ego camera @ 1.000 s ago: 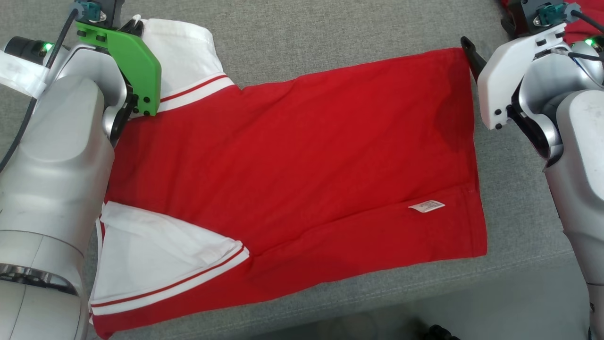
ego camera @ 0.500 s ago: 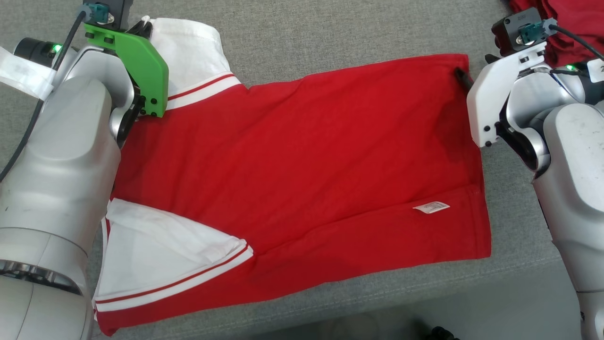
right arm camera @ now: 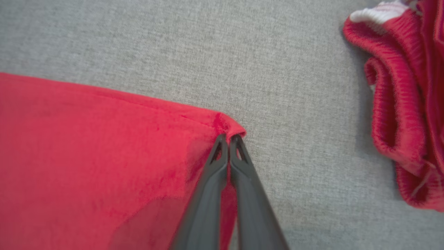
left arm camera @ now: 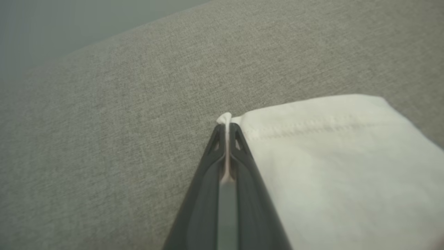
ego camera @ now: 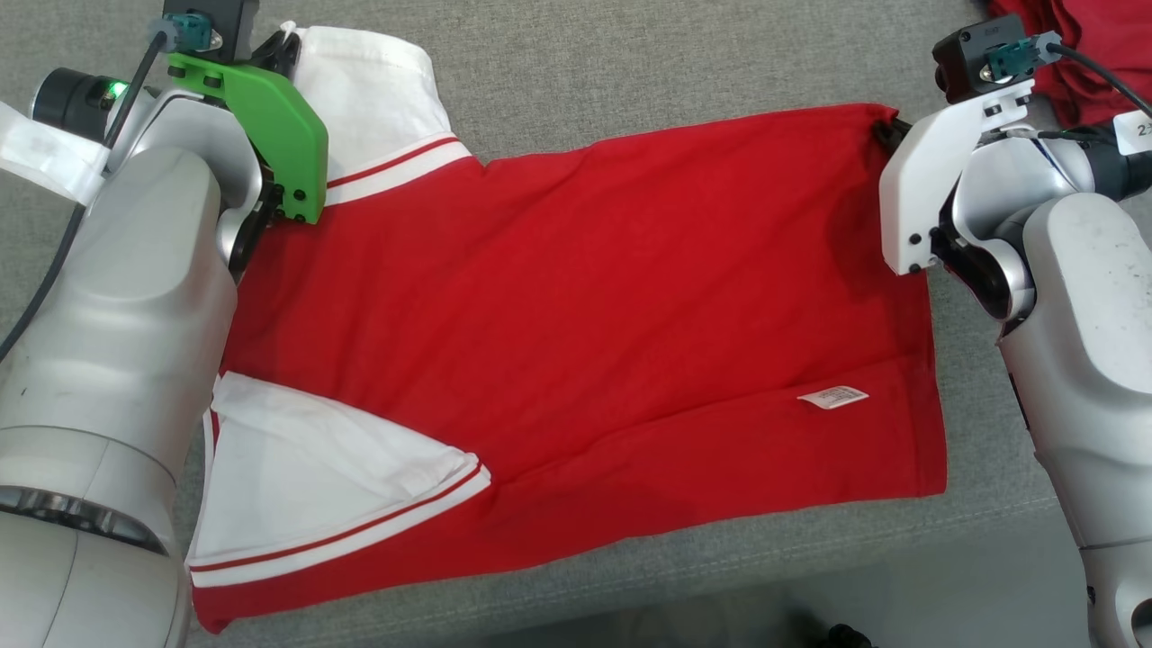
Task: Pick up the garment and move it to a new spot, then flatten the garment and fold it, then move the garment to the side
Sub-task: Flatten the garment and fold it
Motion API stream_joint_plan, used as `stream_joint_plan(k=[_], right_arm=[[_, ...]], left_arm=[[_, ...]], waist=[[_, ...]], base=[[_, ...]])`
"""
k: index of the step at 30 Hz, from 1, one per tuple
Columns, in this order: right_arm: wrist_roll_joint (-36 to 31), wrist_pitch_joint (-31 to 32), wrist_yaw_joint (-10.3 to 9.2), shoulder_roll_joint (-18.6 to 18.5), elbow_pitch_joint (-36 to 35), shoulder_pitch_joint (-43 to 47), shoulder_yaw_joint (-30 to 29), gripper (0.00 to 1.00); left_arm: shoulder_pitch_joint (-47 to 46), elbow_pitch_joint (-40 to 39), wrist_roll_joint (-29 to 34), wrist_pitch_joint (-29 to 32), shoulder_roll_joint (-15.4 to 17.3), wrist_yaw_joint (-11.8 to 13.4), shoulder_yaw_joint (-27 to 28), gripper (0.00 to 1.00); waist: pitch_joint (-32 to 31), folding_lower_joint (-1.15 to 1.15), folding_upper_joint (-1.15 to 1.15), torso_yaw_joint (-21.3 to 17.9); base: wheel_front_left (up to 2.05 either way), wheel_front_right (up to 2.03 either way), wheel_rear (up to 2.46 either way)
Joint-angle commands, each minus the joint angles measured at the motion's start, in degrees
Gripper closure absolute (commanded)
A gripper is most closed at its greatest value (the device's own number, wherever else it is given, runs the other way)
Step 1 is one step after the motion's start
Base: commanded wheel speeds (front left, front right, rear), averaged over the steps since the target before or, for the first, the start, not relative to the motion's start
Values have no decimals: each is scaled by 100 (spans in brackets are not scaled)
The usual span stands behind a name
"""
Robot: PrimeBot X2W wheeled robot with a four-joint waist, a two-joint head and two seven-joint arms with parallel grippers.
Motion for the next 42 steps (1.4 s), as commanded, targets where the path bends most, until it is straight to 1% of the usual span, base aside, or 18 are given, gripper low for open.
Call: stream_joint_plan(k=[1, 3, 6, 9, 13, 15, 18, 20, 25, 28, 30, 31, 33, 36, 41, 42], right_arm=[[-28, -42, -7, -3, 44, -12, 16, 100], [-22, -101, -7, -22, 27, -6, -12, 100], [65, -191, -8, -84, -57, 102, -140, 100], [202, -246, -7, -144, -186, 251, -261, 100], [368, -369, -7, -279, -454, 477, -324, 100], [436, -434, -8, -367, -606, 608, -344, 100], [538, -491, -7, -473, -809, 823, -346, 100], [596, -527, -7, -589, -974, 987, -305, 100], [765, -754, -8, -978, -1351, 1457, -54, 100], [800, -861, -7, -1207, -1437, 1731, 119, 100], [798, -919, -8, -1392, -1439, 1892, 294, 100], [870, -943, -8, -1427, -1425, 1963, 352, 100], [882, -950, -8, -1626, -1409, 2088, 586, 100], [997, -980, -8, -1828, -1376, 2201, 918, 100], [1110, -1041, -8, -2051, -1216, 2231, 1289, 100], [1110, -1041, -8, -2051, -1216, 2231, 1289, 100]], left_arm=[[30, 69, -10, -9, 7, 0, -19, 100], [-6, 61, -81, -199, -14, 5, 40, 100], [-39, -38, -308, -659, -113, 129, 295, 100], [92, -110, -441, -1042, -177, 148, 441, 100], [273, -347, -512, -1333, -227, 132, 513, 100], [397, -542, -479, -1416, -186, 189, 553, 100], [701, -950, -449, -1452, -130, 277, 636, 100], [957, -1460, -406, -1452, -66, 365, 771, 100], [2068, -2701, -302, -1445, 134, 481, 1028, 100], [2772, -3335, -251, -1446, 221, 566, 1067, 100], [3240, -3631, -213, -1443, 321, 635, 1035, 100], [3460, -3765, -270, -1435, 354, 684, 1044, 100], [3834, -4012, -281, -1380, 430, 803, 1022, 100], [4365, -4365, -344, -1232, 535, 966, 1010, 100], [5002, -4857, -446, -986, 659, 1183, 969, 100], [5002, -4857, -446, -986, 659, 1183, 969, 100]], waist=[[-12, 0, 0, 9], [-35, 0, 0, 36], [-82, 0, 0, 142], [-147, 0, 0, 256], [-279, 0, 0, 384], [-358, 0, 0, 446], [-523, 0, 0, 527], [-629, 0, 0, 583], [-985, 0, 0, 705], [-1228, 0, 0, 778], [-1404, 0, 0, 822], [-1489, 0, 0, 833], [-1638, 0, 0, 866], [-1817, 0, 0, 894], [-1987, 0, 0, 942], [-1987, 0, 0, 942]], base=[[0, 0, 0], [0, 0, 0], [0, 0, 0], [0, 0, 0], [0, 0, 0], [0, 0, 0], [0, 0, 0], [0, 0, 0], [0, 0, 0], [0, 0, 0], [0, 0, 0], [0, 0, 0], [0, 0, 0], [0, 0, 0], [0, 0, 0], [0, 0, 0]])
